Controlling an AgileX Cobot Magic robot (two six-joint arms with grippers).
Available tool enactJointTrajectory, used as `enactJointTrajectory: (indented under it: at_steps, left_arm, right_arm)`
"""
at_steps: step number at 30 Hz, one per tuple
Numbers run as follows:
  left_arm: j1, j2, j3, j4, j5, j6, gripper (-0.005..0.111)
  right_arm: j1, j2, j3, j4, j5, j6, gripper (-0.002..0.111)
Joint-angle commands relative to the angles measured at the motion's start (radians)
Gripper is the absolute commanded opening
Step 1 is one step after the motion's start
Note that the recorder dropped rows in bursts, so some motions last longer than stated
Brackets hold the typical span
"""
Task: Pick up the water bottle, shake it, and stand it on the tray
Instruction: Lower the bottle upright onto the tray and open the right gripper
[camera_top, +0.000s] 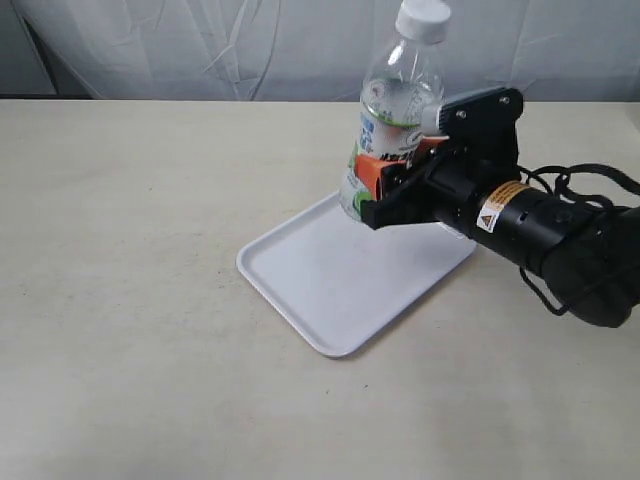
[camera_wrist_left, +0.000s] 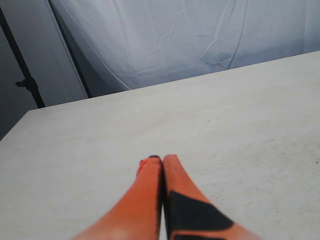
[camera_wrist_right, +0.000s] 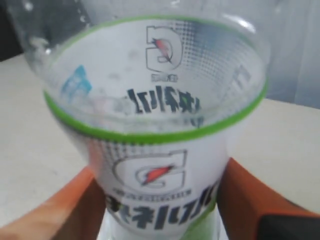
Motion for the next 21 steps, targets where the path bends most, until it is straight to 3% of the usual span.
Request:
enactJointTrajectory:
  at_steps: [1,21]
  left_arm:
    - [0.0,-0.005,0.004,-0.002,0.002,-0.002,0.0]
    - [0.0,-0.005,0.004,-0.002,0.002,-0.002,0.0]
  right_arm:
    - [-0.06,0.101,-0.014,-0.123,-0.099,0.009,-0.001]
    - [-0.058,0.298,-0.159,-0.242,-0.084,-0.105,-0.001]
